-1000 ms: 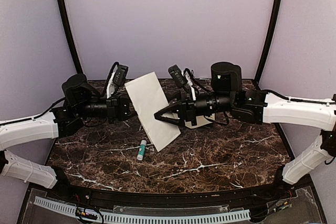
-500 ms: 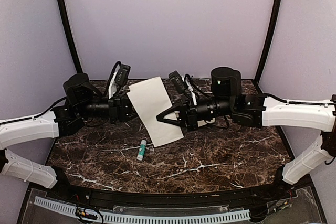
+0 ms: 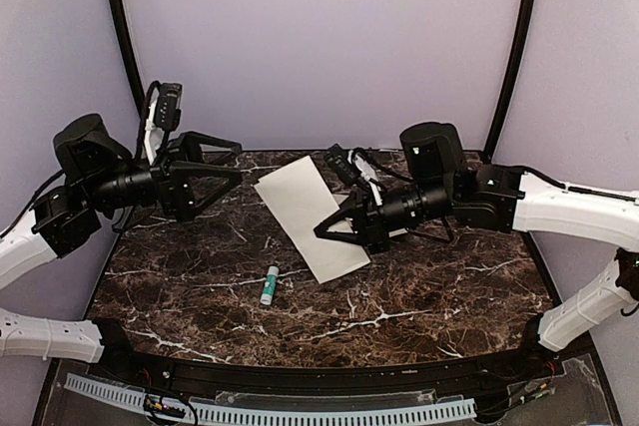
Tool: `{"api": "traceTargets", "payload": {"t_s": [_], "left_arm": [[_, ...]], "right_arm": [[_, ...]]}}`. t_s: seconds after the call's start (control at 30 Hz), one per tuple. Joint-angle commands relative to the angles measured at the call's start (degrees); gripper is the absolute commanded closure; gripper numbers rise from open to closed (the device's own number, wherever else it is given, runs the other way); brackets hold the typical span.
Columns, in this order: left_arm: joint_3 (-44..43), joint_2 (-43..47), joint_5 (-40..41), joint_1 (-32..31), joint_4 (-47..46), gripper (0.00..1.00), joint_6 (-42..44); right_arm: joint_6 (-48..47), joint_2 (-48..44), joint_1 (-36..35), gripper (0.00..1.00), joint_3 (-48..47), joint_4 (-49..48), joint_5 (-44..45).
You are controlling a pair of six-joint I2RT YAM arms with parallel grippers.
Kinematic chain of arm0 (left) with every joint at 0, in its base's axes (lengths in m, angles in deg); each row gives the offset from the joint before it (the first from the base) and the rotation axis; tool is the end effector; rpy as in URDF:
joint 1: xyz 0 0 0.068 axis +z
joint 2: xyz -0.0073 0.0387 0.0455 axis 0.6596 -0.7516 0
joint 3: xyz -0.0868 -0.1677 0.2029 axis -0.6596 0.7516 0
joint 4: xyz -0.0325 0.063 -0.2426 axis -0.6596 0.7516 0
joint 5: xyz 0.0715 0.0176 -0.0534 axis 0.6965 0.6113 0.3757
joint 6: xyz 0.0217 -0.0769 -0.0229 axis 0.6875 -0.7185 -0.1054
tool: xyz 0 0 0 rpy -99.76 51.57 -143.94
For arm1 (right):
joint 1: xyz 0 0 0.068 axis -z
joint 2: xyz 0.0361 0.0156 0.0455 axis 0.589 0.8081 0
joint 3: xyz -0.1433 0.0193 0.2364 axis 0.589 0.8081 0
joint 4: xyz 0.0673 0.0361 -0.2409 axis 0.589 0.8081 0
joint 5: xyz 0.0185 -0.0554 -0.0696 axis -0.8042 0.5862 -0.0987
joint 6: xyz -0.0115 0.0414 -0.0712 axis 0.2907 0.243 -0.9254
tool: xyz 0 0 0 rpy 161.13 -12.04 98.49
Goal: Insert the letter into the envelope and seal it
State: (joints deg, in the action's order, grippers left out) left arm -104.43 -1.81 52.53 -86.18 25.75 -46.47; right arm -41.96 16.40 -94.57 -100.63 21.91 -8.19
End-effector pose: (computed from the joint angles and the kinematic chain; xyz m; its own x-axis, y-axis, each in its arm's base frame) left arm 0.1283 -0.1806 0.4128 -0.1719 -0.1766 -0.9692 0.9562 0.2068 -0.2073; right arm 0.1443 0.3042 0.3335 -0.3065 -0.3104 -0.8998 -0.9519 0.0976 0.2906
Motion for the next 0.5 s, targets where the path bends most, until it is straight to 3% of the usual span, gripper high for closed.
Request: {"api": "traceTargets", "payload": {"t_s": [0.0,0.27,0.47], "left_arm": [[-4.82,-2.3,-2.58,-0.18,7.71,0.01,6.83],[-10.73,-10.93,-7.9,-0.23,11.76,0.03,11.05],[-9.27,-13.88,-13.71,-0.4,10.68,0.24,11.85]], "right_arm": [[-6.87,1.24,-0.6,1.0,-4.35,9.83,2.76],[-11.52,2.07,-3.87,1.0,-6.2,14.66,2.75],[-12.17,3.92,-4.53,1.0,-7.22,15.77,4.63]]}}
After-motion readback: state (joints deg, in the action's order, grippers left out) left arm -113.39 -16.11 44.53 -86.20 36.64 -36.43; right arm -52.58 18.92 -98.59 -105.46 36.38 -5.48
